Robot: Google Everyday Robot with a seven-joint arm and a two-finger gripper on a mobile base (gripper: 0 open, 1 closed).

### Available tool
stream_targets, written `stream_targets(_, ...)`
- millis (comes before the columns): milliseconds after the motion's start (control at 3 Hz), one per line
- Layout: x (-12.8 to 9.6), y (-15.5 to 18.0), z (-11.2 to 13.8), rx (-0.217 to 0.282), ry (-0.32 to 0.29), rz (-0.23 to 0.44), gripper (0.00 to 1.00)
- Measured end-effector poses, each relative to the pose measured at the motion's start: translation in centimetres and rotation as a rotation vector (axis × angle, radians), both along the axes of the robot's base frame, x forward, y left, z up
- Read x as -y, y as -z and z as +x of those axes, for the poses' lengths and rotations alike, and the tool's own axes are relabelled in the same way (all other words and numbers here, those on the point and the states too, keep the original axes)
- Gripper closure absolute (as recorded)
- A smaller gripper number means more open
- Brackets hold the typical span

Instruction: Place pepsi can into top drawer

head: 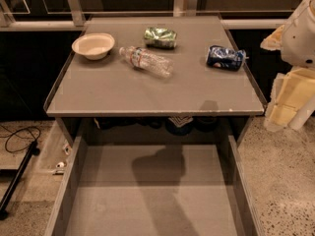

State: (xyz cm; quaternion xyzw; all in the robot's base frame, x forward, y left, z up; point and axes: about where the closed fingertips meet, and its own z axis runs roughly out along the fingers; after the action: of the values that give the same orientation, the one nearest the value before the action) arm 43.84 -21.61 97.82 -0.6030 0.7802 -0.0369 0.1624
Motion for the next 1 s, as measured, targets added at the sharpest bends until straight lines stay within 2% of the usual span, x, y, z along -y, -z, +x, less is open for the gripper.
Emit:
stream_targets(333, 0.0, 0.0, 0.0, 0.0, 0.0, 0.0, 0.0)
stream_targets(667, 0.3, -0.2, 1.5, 0.03, 0.016, 0.012, 0.0)
stream_targets(1000, 0.9, -0.2, 5.0, 0.084, 0.009, 0.013, 0.0)
